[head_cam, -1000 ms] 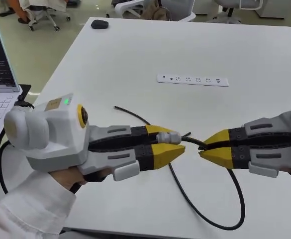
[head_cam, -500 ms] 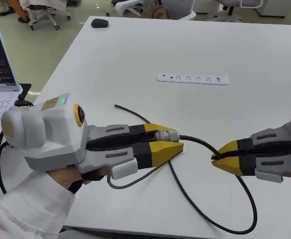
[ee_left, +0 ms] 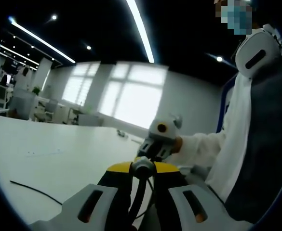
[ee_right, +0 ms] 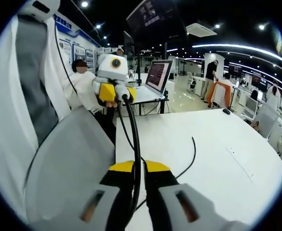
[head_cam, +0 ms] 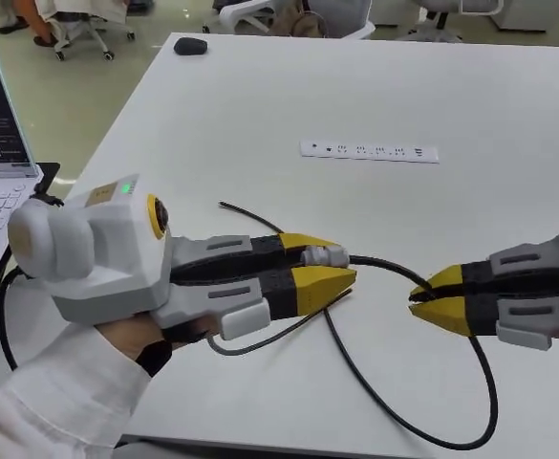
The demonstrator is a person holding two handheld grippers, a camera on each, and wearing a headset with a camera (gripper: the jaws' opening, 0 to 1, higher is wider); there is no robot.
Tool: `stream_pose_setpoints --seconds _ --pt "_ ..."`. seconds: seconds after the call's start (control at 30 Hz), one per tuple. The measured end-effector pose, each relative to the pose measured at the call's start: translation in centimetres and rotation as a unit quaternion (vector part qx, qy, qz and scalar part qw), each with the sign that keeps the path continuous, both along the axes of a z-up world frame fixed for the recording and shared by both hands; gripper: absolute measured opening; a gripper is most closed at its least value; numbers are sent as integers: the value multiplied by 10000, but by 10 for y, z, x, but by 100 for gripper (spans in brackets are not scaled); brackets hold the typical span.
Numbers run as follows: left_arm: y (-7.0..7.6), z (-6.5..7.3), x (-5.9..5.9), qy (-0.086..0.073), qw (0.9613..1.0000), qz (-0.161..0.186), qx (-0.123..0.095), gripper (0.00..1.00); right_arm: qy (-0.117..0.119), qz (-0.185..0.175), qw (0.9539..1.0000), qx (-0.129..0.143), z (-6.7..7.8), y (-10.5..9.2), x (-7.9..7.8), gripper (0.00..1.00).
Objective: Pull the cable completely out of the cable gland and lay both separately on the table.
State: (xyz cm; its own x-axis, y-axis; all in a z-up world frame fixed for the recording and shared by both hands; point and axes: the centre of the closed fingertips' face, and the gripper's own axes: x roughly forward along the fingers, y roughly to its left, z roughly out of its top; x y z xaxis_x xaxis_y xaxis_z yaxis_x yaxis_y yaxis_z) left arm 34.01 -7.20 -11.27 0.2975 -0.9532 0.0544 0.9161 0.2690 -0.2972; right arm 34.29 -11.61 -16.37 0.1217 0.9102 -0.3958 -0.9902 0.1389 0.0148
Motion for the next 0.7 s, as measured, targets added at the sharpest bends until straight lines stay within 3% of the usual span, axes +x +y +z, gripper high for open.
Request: stream_pose_setpoints --seconds 0.17,0.27,0.43,0.7 --pt "-6 -5 -3 -55 9998 -73 166 17 -287 355 9975 534 40 22 -13 8" --pt "-6 -6 -3 -42 9998 -66 159 17 -232 426 9962 721 52 31 -16 8" --pt "-6 -4 -4 -65 9999 -93 110 17 -247 336 9967 696 48 37 -14 7" --pt "3 1 -12 -127 9995 -274 45 17 -182 260 9968 734 50 50 -25 4"
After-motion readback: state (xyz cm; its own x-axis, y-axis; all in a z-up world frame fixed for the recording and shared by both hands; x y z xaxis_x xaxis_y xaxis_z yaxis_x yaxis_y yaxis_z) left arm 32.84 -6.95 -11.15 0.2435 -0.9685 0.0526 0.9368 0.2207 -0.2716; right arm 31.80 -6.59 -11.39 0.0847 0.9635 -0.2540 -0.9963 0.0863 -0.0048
